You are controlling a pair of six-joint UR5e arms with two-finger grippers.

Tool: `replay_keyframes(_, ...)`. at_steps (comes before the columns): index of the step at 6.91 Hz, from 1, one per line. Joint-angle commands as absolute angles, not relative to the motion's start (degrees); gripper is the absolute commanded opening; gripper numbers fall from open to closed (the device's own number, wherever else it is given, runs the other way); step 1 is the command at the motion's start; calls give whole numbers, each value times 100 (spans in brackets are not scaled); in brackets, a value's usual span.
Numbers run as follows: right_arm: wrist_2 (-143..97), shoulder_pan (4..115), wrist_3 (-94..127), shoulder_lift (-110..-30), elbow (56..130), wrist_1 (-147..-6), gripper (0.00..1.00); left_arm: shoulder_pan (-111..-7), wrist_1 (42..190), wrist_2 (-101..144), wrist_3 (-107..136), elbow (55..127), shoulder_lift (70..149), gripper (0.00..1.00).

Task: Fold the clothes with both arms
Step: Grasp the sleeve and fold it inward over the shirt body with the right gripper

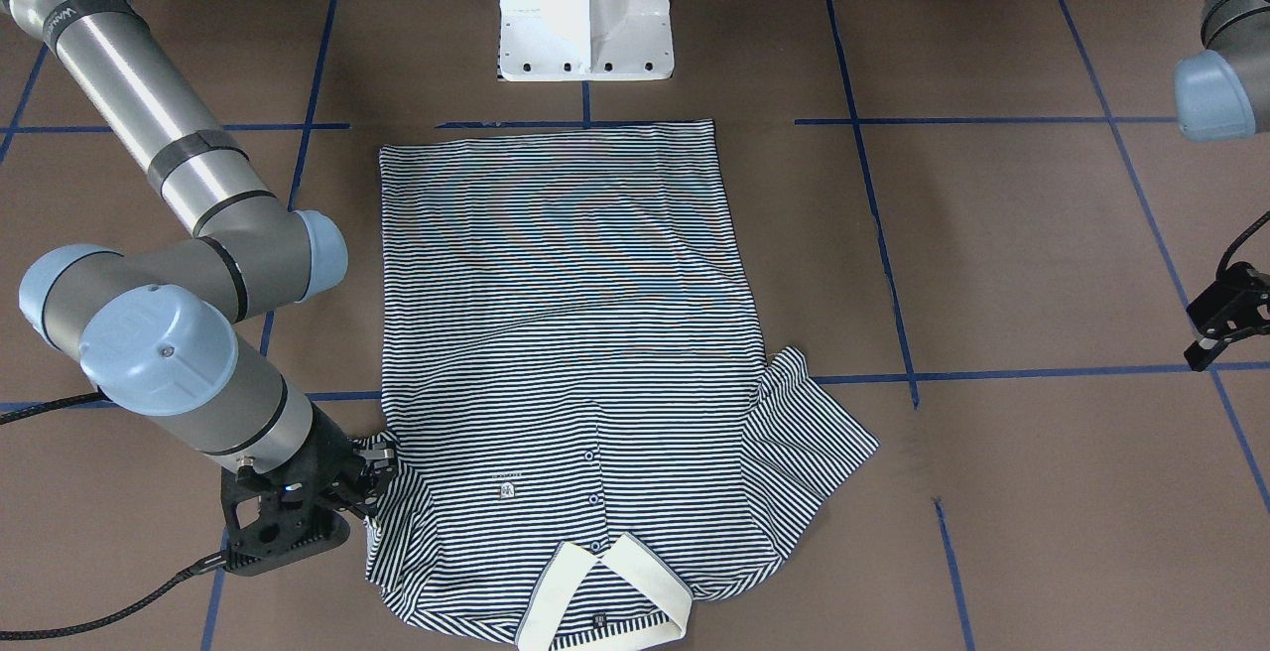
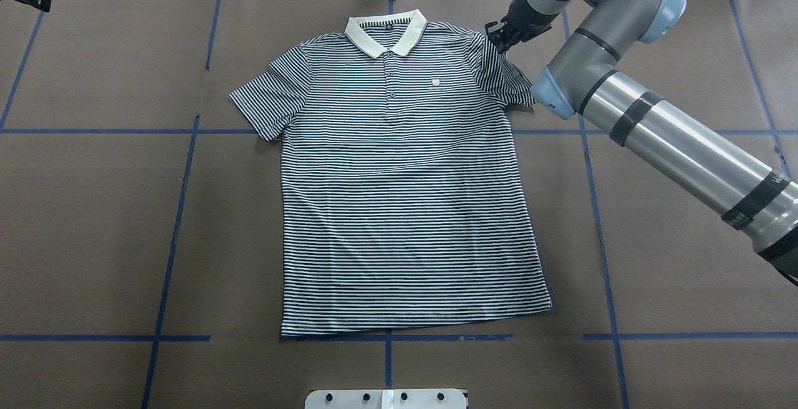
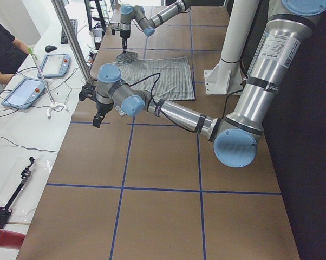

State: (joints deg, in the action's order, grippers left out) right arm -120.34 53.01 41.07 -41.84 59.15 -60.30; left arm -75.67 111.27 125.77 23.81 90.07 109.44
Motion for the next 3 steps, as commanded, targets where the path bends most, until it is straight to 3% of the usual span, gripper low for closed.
replay_keyframes(1,-11265,4732,4604,-3703,5811,-6187,0,-7567,11127,12577,2373,8974,10934,100)
replay_keyframes(3,-10525,4431,4667,-2973,4768,-6179,0,-7567,11136,12577,2373,8939,10942,100)
